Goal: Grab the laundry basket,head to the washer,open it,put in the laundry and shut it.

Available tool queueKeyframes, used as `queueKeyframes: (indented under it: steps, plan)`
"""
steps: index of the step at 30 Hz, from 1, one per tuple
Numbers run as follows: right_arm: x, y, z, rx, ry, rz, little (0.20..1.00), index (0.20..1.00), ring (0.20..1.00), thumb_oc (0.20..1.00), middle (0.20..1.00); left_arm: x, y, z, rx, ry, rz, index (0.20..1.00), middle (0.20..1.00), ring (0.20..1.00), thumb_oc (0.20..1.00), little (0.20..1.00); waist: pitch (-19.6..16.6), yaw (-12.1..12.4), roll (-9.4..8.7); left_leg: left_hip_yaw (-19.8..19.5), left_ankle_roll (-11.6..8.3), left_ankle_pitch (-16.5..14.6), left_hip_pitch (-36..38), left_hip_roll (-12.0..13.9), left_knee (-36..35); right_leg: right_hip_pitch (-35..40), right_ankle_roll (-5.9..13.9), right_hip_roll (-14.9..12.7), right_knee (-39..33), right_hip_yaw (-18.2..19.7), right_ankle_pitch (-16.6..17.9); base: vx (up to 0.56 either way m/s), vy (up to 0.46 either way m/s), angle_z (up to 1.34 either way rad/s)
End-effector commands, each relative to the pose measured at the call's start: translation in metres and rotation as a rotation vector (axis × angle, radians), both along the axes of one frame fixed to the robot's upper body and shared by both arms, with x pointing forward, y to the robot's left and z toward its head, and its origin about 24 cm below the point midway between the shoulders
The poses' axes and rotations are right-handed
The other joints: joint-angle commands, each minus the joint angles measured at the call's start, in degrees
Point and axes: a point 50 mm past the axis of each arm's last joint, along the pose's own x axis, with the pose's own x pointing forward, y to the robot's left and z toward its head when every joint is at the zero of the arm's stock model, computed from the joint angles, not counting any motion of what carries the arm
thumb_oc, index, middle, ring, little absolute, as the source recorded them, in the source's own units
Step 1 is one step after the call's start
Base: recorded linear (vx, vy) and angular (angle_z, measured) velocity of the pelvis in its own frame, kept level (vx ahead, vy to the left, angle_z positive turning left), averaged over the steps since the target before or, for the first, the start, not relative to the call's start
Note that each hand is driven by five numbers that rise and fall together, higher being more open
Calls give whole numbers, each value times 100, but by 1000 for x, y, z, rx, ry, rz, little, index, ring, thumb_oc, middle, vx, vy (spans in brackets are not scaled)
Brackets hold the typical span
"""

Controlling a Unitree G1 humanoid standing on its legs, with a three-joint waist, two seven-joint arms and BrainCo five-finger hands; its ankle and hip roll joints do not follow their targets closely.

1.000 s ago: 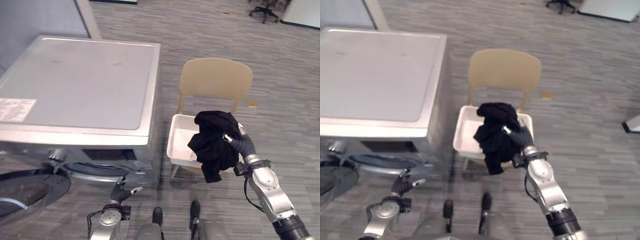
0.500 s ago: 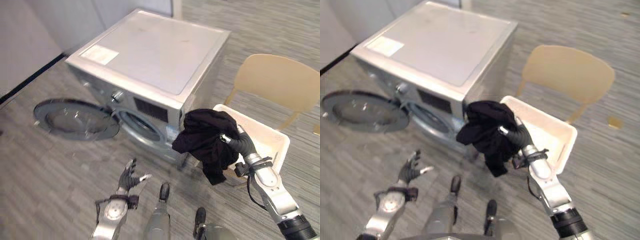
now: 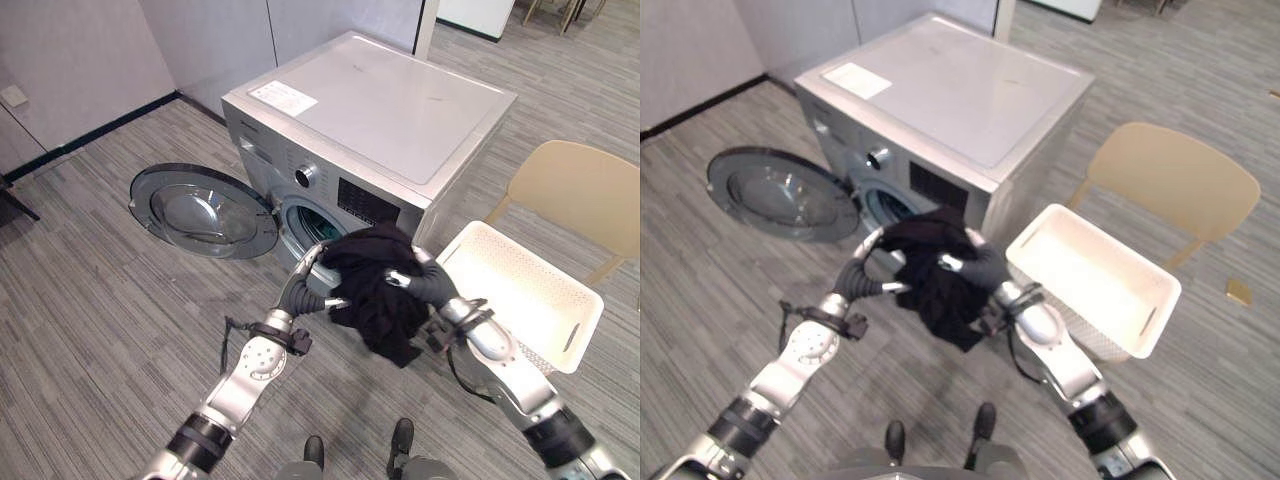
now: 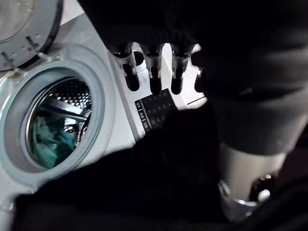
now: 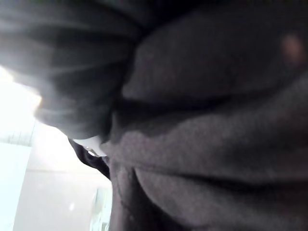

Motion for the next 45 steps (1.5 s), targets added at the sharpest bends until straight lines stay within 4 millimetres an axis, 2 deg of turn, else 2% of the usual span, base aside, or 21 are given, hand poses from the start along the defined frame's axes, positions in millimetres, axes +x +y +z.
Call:
queueKeyframes:
  steps: [1,7,8,10,11,12,13,19,23,24,25,26,27,29,32,34,35,38,39,40,45]
  plan:
    - [8,14,32,175,-82,50,200,200,200,200,200,6,-22,23,84,-166,-107,1000,1000,1000,1000,1000,-435,65,-63,-152,-33,-104,-191,60,-162,480,220,374,-6,150,-945,13,53,-7]
    - [10,53,31,243,-5,152,200,200,200,200,200,14,-62,25,96,-184,-196,1000,1000,1000,1000,1000,-549,51,-75,-97,14,-177,-25,27,-182,576,259,362,-19,250,-915,24,54,-9]
    - [9,57,30,256,13,160,200,200,200,200,200,16,-67,25,95,-193,-187,200,200,200,200,200,-558,43,-73,-99,20,-187,-6,19,-182,589,265,360,-20,267,-909,13,38,-25]
    - [8,61,26,259,37,177,200,200,200,200,200,19,-68,25,84,-195,-159,200,200,200,200,200,-563,35,-73,-87,21,-190,11,16,-182,599,270,353,-19,274,-900,5,27,-13]
    - [7,62,23,265,55,181,275,275,275,275,275,21,-64,26,61,-201,-128,200,200,200,200,200,-568,35,-73,-84,19,-188,19,13,-182,604,270,345,-22,278,-896,0,0,0]
    - [6,61,21,262,68,183,464,464,464,464,464,20,-62,26,47,-197,-114,200,200,200,200,200,-573,29,-74,-85,18,-191,23,10,-182,612,274,339,-26,278,-894,0,0,0]
    - [4,59,18,264,81,186,1000,1000,1000,1000,1000,20,-59,25,32,-193,-93,200,200,200,200,200,-583,22,-74,-81,16,-192,30,9,-182,620,277,336,-33,275,-890,0,0,0]
    - [0,40,3,227,131,155,1000,1000,1000,1000,1000,14,-33,14,-34,-141,14,200,200,200,200,200,-629,10,-64,-91,6,-202,61,-5,-182,679,284,323,-44,248,-898,0,0,0]
    - [-7,-16,-13,70,103,11,1000,1000,1000,1000,1000,-1,20,-12,-73,-15,197,200,200,200,200,200,-693,-35,-33,-98,3,-198,92,-2,-182,711,302,306,-44,244,-909,0,0,0]
    - [-15,-50,-20,-41,75,-99,1000,1000,1000,1000,1000,-16,49,-31,-93,74,303,200,200,200,200,200,-713,-59,-16,-103,7,-198,103,-1,-182,715,306,310,-44,252,-906,12,-33,-2]
    - [-20,-69,-27,-115,72,-173,1000,1000,1000,1000,1000,-26,64,-46,-114,144,368,200,200,200,200,200,-699,-83,-4,-108,10,-192,103,-5,-182,713,306,312,-44,260,-906,0,0,0]
    - [-21,-70,-27,-116,73,-174,1000,1000,1000,1000,1000,-27,64,-46,-114,145,368,200,200,200,200,200,-707,-81,-1,-108,10,-194,104,-4,-182,715,306,313,-44,259,-907,0,0,0]
    - [-30,-94,-41,-218,95,-276,1000,1000,1000,1000,1000,-41,80,-60,-131,209,435,200,200,200,200,200,-700,-97,16,-113,17,-197,104,-5,-182,724,304,319,-44,256,-920,4,-27,-4]
    - [-40,-118,-57,-316,135,-389,1000,1000,1000,1000,1000,-60,98,-77,-134,289,516,200,200,200,200,200,-674,-116,39,-123,28,-190,115,-6,-182,742,294,326,-44,252,-935,9,-34,-6]
    - [-62,-153,-99,-453,296,-576,1000,1000,1000,1000,1000,-99,122,-112,-187,478,664,200,200,200,200,200,-622,-126,82,-145,52,-170,121,-1,-182,770,273,342,-40,250,-964,3,-45,-2]
    - [-62,-152,-100,-454,295,-576,1000,1000,1000,1000,1000,-99,122,-112,-187,478,664,200,200,200,200,200,-632,-132,79,-149,53,-167,111,-1,-182,762,273,341,-40,246,-964,-7,-20,-1]
    - [-71,-161,-119,-494,377,-631,1000,1000,1000,1000,1000,-116,129,-126,-220,556,732,200,200,200,200,200,-583,-116,105,-169,65,-140,83,6,-182,738,257,346,-15,243,-978,-23,-48,2]
    - [-77,-165,-137,-521,449,-664,1000,1000,1000,1000,1000,-134,135,-139,-248,630,798,200,200,200,200,200,-482,-89,136,-225,86,-102,65,8,-182,714,216,361,30,240,-1017,-58,-54,4]
    - [-75,-166,-144,-527,476,-679,1000,1000,1000,1000,1000,-136,136,-145,-278,660,832,200,200,200,200,200,-264,-41,152,-297,96,-92,-119,-10,46,628,188,337,131,205,-1037,-241,-49,5]
    - [-73,-166,-146,-529,483,-693,1000,1000,1000,1000,1000,-134,134,-149,-306,671,847,200,200,200,200,200,-69,17,152,-342,82,-106,-387,-23,326,530,164,285,200,116,-1045,-234,-34,12]
    - [-70,-169,-147,-529,482,-733,1000,1000,1000,1000,1000,-121,127,-146,-325,648,824,200,200,200,200,200,150,50,141,-230,10,-103,-949,-26,798,362,138,127,308,-265,-1076,-134,0,52]
